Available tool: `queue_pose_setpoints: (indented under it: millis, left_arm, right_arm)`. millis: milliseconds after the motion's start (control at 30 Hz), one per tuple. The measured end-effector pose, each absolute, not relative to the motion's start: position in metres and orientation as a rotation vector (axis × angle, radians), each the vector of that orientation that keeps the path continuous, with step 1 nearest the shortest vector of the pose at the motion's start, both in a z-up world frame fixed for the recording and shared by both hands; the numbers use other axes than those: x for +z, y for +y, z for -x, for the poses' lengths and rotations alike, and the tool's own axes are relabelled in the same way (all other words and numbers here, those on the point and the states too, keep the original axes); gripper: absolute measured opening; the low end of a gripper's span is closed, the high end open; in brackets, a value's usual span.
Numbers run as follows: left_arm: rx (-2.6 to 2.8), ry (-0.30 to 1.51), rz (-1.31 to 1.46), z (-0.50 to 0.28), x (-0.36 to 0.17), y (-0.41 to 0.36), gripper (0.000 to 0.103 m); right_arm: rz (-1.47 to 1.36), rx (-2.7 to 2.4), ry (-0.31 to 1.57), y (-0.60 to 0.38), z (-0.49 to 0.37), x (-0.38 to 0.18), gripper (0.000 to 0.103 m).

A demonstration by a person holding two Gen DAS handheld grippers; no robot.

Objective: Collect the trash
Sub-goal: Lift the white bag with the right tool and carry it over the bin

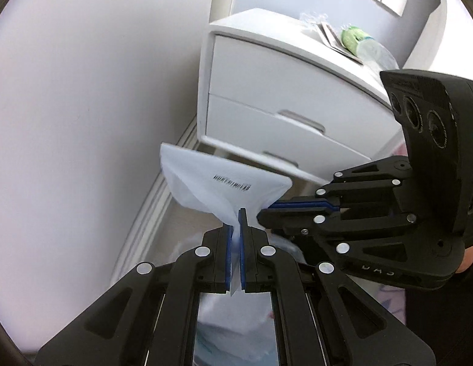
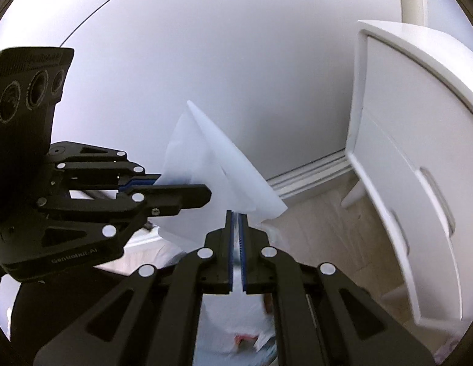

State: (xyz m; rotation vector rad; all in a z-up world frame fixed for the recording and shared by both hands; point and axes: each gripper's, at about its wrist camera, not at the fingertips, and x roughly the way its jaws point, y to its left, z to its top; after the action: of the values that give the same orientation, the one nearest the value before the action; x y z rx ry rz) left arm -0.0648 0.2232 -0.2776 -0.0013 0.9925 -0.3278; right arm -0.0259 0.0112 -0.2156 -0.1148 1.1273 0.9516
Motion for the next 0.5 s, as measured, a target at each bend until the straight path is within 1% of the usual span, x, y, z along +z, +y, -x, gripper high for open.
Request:
queue_pose_setpoints:
  millis: [167, 300, 500]
  left_arm:
    - [-0.288, 1.015, 0.045, 0.102, -0.274, 0.205, 0.003]
    - [-0.236, 1.053, 0.183, 0.125, -0.29, 0.217, 0.003]
    - [-0.18, 1.129, 0.24, 0.151, -0.328, 0.218, 0.003]
  right_arm:
    - [0.12, 0.971, 1.196, 0.016, 0.05, -0.216, 0.006]
    - [0.131, 0.947, 1.275, 0.021, 0.058, -0.225, 0.006]
    - [0.156, 0.914, 1.381, 0.023, 0.072, -0.256, 0.006]
